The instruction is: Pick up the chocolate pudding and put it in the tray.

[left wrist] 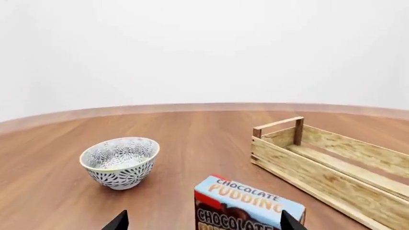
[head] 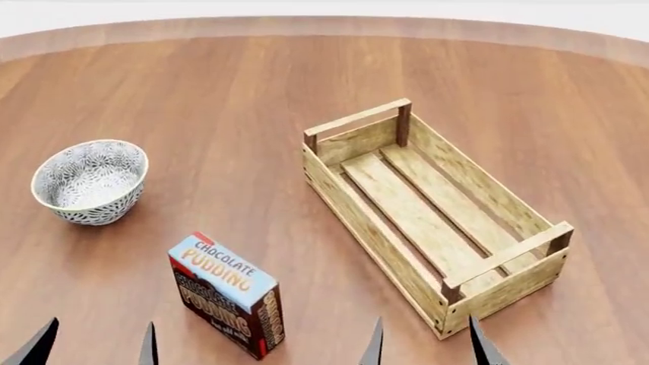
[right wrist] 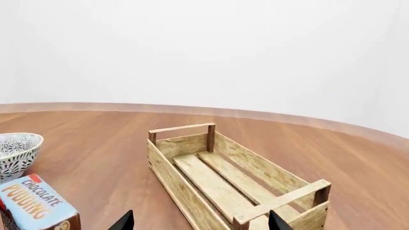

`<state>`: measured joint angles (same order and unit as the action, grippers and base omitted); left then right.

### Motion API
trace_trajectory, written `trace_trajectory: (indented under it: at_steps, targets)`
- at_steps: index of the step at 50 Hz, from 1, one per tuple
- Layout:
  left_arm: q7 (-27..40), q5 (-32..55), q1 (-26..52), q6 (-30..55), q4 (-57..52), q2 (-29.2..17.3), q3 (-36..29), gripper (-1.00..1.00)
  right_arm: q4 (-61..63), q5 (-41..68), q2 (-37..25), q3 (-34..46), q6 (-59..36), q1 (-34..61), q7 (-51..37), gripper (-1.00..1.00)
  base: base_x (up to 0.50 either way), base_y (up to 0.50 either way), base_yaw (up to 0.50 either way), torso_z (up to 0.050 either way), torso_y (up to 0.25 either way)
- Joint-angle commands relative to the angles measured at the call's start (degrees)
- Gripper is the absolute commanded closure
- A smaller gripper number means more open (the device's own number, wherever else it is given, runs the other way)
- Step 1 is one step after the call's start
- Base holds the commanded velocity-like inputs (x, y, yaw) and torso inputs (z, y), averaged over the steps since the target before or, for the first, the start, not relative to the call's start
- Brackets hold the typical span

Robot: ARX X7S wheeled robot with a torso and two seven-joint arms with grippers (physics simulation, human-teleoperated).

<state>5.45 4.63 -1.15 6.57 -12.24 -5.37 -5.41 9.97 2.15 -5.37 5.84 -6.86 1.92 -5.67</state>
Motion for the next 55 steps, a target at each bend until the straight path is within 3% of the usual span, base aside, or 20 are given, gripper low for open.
trace_trajectory:
  at_steps: [1, 37, 55]
  targets:
    - [0.82, 0.83, -0.08, -0.06, -0.28, -0.75, -0.92, -1.0, 1.07, 0.92, -0.83, 0.64, -0.74, 0.15, -0.91, -1.0, 0.37, 0.1, 0.0, 0.0, 0.0]
    - [2.65, 2.75, -0.74, -0.06, -2.62, -2.91, -2.35, -1.0, 1.34, 3.01, -2.5, 1.77, -0.87, 1.03, -3.42, -1.0, 0.4, 0.08, 0.0, 0.0, 0.0]
    - [3.0, 3.74, -1.11, -0.3, -3.74, -3.96, -3.0, -1.0, 10.54, 11.2, -6.34, 0.83, 0.09, -7.78, 1.1, -1.0, 0.0, 0.0, 0.0, 0.0, 0.0]
